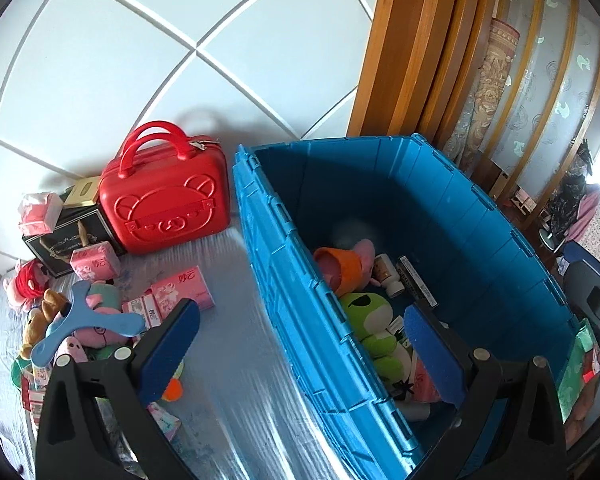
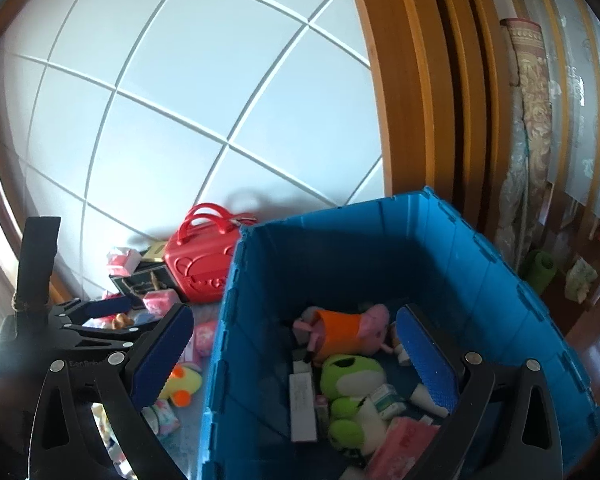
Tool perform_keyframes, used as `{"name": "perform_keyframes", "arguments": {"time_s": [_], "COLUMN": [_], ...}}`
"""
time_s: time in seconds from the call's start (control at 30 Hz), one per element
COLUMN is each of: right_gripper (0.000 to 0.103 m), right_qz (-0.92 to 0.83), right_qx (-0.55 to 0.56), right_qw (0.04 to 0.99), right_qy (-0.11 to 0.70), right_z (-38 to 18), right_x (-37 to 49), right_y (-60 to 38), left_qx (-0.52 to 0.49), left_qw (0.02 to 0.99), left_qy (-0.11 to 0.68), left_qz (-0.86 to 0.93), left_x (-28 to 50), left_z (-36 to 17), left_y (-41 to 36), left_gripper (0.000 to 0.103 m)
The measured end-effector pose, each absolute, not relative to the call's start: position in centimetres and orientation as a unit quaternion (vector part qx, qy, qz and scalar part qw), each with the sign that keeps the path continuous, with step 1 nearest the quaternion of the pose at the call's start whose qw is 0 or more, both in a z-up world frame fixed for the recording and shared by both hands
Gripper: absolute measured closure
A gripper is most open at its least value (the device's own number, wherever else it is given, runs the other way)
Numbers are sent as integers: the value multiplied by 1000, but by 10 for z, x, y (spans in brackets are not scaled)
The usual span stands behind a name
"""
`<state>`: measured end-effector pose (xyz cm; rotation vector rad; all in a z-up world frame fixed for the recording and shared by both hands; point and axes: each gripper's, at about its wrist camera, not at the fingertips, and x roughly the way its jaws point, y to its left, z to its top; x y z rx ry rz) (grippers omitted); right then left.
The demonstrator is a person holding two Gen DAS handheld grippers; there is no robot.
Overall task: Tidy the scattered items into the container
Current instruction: 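Move both tools away from the crate back over the pile, then lower the left tool onto the black tape roll while the right tool approaches the clear packing tape roll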
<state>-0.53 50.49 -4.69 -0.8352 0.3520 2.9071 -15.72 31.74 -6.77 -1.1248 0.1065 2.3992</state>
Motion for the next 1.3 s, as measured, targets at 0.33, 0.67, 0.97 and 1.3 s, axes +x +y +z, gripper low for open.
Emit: {"name": "perform_keyframes", "arguments": {"time_s": [0.33, 0.67, 0.97, 1.3], "right_gripper": [0, 0, 0, 0], "right_qz": [957, 956, 953, 944], "right_qx": [-275, -280, -289, -316], "right_qw": [-1, -35, -66, -81], "right_qy": [94, 78, 65, 53], "right_z": [-46, -49, -62, -90], "right_x": [-2, -4, -6, -10], "right_y": [431, 371, 315, 266], "left_qx": [-422, -434, -448, -472], "left_qw": [204, 149, 93, 50], "left_qy": [17, -8, -25, -34], "left_qz": [883, 888, 889, 880], "left_x": [-136, -121, -103, -82], "left_z": [-87, -106, -128, -159], "left_y": [228, 134, 46, -28], "left_gripper": [0, 0, 0, 0]}}
